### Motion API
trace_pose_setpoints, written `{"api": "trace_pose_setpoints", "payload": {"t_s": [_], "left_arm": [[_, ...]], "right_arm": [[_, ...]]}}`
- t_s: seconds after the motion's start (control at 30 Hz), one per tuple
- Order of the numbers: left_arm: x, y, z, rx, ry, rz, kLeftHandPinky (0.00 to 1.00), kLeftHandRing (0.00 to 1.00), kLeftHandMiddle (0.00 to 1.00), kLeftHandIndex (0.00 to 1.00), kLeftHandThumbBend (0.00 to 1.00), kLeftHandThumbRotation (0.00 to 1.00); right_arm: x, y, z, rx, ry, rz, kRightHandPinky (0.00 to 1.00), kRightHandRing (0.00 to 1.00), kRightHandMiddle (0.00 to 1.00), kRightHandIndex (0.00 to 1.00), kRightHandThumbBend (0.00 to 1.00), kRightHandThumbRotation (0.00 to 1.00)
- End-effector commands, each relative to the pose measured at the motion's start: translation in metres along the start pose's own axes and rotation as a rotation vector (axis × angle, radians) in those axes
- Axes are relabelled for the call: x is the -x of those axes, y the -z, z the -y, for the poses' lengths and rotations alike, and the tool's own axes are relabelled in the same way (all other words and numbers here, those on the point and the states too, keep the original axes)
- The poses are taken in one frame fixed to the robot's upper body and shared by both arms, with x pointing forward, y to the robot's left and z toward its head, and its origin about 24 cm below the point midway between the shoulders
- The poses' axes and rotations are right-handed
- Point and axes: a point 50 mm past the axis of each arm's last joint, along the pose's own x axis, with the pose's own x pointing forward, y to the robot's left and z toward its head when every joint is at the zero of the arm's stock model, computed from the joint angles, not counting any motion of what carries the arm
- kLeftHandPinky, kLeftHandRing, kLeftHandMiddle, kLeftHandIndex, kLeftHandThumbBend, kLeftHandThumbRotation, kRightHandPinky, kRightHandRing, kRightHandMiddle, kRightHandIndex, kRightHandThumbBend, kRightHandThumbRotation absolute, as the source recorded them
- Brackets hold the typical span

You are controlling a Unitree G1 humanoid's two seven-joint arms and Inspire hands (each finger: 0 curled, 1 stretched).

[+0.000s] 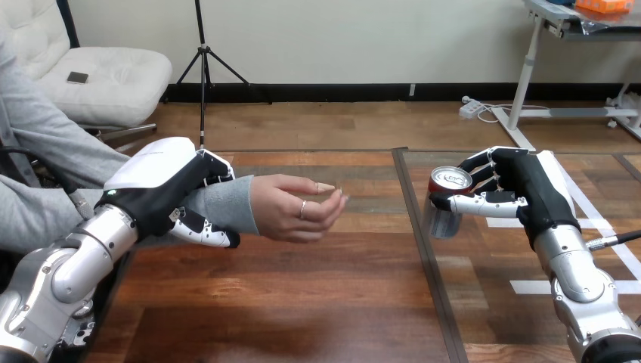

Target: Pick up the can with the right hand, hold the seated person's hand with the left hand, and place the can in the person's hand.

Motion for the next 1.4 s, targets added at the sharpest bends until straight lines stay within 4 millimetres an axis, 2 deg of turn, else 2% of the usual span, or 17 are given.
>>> {"api": "trace_pose_setpoints", "payload": {"t_s": [0.0,0.57,1.37], "left_arm": [[-0.0054,-0.0107,-0.0156,-0.012,-0.056,0.045,0.34,0.40,0.44,0.44,0.70,0.00],[-0.0056,-0.0100,-0.0161,0.006,-0.045,0.034,0.33,0.39,0.43,0.43,0.69,0.00],[-0.0088,-0.0121,-0.0178,0.010,-0.032,0.034,0.23,0.28,0.34,0.34,0.56,0.00]], "right_arm": [[-0.0185,-0.0437,0.0236,0.002,0.071,0.164,0.33,0.35,0.40,0.44,0.79,0.00],[-0.0184,-0.0441,0.0244,0.005,0.071,0.170,0.34,0.36,0.41,0.44,0.79,0.00],[-0.0192,-0.0454,0.0235,-0.005,0.067,0.173,0.34,0.36,0.41,0.44,0.78,0.00]]}}
